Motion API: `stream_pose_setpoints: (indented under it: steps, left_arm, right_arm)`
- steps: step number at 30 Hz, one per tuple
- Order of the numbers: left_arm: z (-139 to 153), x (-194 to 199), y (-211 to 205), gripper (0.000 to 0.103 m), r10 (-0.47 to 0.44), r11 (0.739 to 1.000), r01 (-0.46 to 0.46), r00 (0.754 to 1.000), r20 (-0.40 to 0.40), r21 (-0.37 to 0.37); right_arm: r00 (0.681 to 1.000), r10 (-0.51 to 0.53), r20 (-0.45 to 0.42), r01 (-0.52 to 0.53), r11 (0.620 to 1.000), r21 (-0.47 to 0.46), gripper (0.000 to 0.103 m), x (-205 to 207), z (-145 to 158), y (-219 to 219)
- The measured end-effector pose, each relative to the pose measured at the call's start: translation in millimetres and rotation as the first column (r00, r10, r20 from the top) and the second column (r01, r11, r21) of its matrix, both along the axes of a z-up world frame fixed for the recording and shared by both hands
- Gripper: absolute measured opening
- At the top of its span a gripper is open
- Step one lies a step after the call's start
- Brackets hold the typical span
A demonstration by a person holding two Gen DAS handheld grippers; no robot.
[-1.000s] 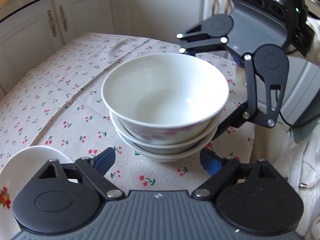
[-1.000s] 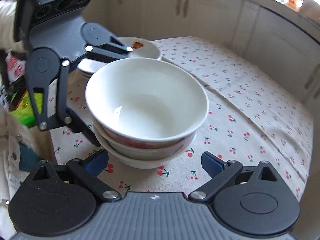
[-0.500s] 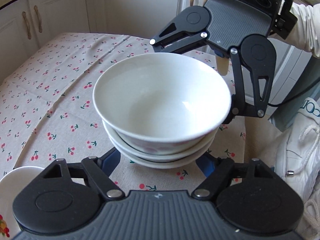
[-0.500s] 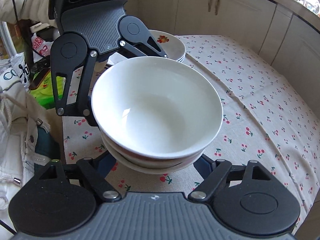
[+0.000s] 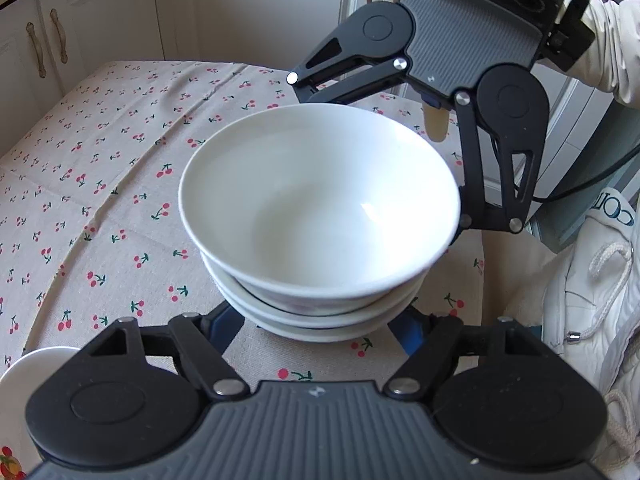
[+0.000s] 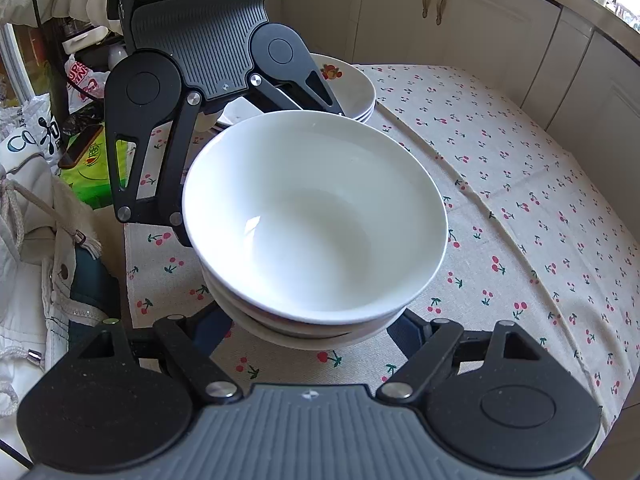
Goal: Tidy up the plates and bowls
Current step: 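Lift the bowl stack with both tools and lower it onto the plate stack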
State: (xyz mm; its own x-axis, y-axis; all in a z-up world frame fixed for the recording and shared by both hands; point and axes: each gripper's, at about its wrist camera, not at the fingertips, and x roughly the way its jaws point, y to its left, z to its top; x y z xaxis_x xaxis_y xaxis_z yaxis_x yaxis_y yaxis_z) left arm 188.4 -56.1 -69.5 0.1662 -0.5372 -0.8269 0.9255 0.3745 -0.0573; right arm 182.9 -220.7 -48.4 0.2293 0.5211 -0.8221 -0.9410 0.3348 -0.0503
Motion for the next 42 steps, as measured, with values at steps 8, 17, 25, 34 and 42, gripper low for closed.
stream_pose_setpoints:
  steps: [8,17,25,34,42]
  left_arm:
    - [-0.3,1.7,-4.3,0.077,-0.004,1.000,0.004,1.000,0.003,0.014]
    - [3.8,-1.5,-3.6,0.077,0.010,1.000,-0.010,1.000,0.013,0.009]
    - [35.8,-15.6,21.9,0.077,0.060,0.998,-0.059,0.993,0.103,-0.017]
    - [65.2,-29.2,85.1,0.077,0.198,0.979,-0.202,0.961,0.195,0.002]
    - [61.4,-30.4,130.4,0.077,0.308,0.948,-0.318,0.930,0.202,0.019]
  right_arm:
    - [1.000,-0.002,0.002,0.002,1.000,-0.005,0.087,-0.1,-0.3,0.5]
    - [1.000,0.002,0.024,-0.002,1.000,-0.025,0.087,-3.3,4.9,3.1]
    - [0.996,0.038,0.086,-0.035,0.999,-0.037,0.087,-6.4,35.0,18.2]
    - [0.970,0.163,0.182,-0.157,0.986,-0.048,0.087,1.4,64.0,83.3]
    - [0.942,0.272,0.199,-0.263,0.962,-0.068,0.087,16.4,62.7,141.3]
